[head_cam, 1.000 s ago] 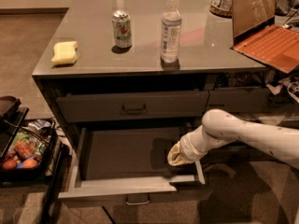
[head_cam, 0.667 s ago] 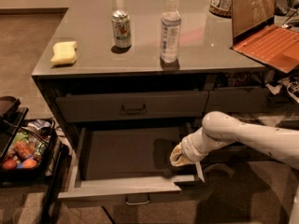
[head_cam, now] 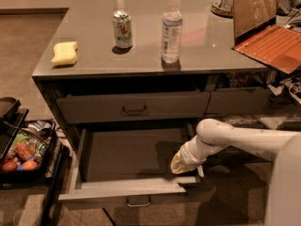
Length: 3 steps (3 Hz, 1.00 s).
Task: Open middle drawer
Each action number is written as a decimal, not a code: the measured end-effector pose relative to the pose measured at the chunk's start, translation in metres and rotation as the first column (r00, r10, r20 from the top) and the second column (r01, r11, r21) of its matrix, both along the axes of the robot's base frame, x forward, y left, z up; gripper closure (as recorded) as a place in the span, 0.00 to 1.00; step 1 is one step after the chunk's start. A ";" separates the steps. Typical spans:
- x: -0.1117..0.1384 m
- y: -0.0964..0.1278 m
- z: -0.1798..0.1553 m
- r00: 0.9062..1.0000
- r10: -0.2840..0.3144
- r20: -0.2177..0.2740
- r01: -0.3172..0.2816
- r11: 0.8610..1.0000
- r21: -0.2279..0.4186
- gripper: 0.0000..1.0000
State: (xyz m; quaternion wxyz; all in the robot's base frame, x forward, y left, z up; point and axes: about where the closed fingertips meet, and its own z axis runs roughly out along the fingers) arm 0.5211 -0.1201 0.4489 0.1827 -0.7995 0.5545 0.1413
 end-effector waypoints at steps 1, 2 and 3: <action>0.005 -0.002 -0.029 0.999 -0.009 -0.052 0.009 1.000 -0.004 1.00; 0.002 -0.003 -0.053 0.995 -0.023 -0.097 0.024 1.000 0.009 1.00; -0.009 -0.004 -0.061 0.993 -0.033 -0.114 0.041 0.997 0.068 1.00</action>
Offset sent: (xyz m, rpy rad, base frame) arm 0.0023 -0.0078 -0.0782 0.0260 0.1426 -0.0449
